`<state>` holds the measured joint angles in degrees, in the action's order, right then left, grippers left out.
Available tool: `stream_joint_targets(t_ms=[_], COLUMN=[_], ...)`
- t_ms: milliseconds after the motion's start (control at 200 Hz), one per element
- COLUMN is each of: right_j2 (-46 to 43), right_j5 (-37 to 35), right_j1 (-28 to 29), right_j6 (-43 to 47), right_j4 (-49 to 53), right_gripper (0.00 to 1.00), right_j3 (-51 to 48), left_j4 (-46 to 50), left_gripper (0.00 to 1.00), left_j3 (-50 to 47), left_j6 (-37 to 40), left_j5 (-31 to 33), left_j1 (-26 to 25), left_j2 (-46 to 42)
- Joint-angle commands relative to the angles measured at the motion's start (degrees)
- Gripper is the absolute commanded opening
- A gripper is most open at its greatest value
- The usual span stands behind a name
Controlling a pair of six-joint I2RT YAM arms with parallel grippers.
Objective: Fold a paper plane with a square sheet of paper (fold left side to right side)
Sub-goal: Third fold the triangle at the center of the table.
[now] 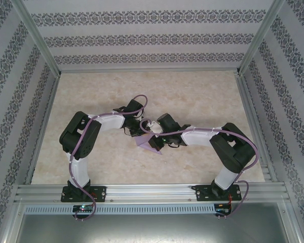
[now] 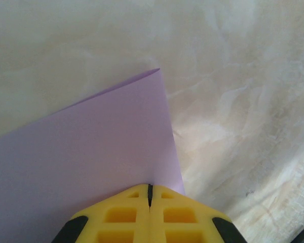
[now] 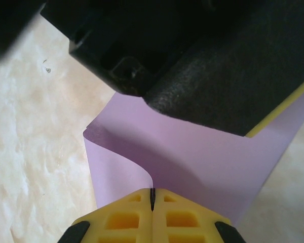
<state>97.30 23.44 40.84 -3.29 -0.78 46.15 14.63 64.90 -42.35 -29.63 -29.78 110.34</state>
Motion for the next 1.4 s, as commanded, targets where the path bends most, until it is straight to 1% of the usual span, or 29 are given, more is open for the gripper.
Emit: stream_joint_targets(t_ms=[0,160,480,565,739,839,1099,1394], right_j2=[-0.5,-1.3,-1.5,-1.5,-1.6,-1.8,-1.3,0.0], right_j5=[0.7,1.3,1.3,1.2,1.9,2.5,3.6,3.5], right_j1=[-0.7,-0.6,-0.6,-0.6,-0.8,-1.1,-2.2,-2.6], right_j6=[-0.4,-0.2,-0.6,-1.0,-1.6,-1.9,-2.1,-2.4], right_j4=[0.5,-0.7,-1.1,-1.1,-0.9,-0.9,-0.1,0.6], right_gripper=[0.0,0.0,0.0,0.0,0.0,0.0,0.0,0.0], right_j3=[-2.2,-3.0,-2.9,-2.8,-2.0,-1.8,-0.9,0.1], left_j4=[0.3,0.0,2.9,3.2,2.7,2.3,2.9,2.7], left_gripper=[0.08,0.1,0.13,0.12,0.08,0.06,0.05,0.04], left_j3=[-1.1,-0.4,-0.2,-0.3,-0.4,-1.3,-3.1,-3.3], left_j6=[1.5,1.7,3.0,3.6,4.6,5.0,6.0,6.2], left_j5=[-0.1,-2.1,0.4,1.0,-0.3,0.0,1.4,1.3], left_j1=[-0.4,0.7,2.6,2.7,2.7,2.7,2.8,2.8], left_j2=[-2.7,-4.8,-6.5,-5.9,-2.2,-1.5,-1.0,-0.6])
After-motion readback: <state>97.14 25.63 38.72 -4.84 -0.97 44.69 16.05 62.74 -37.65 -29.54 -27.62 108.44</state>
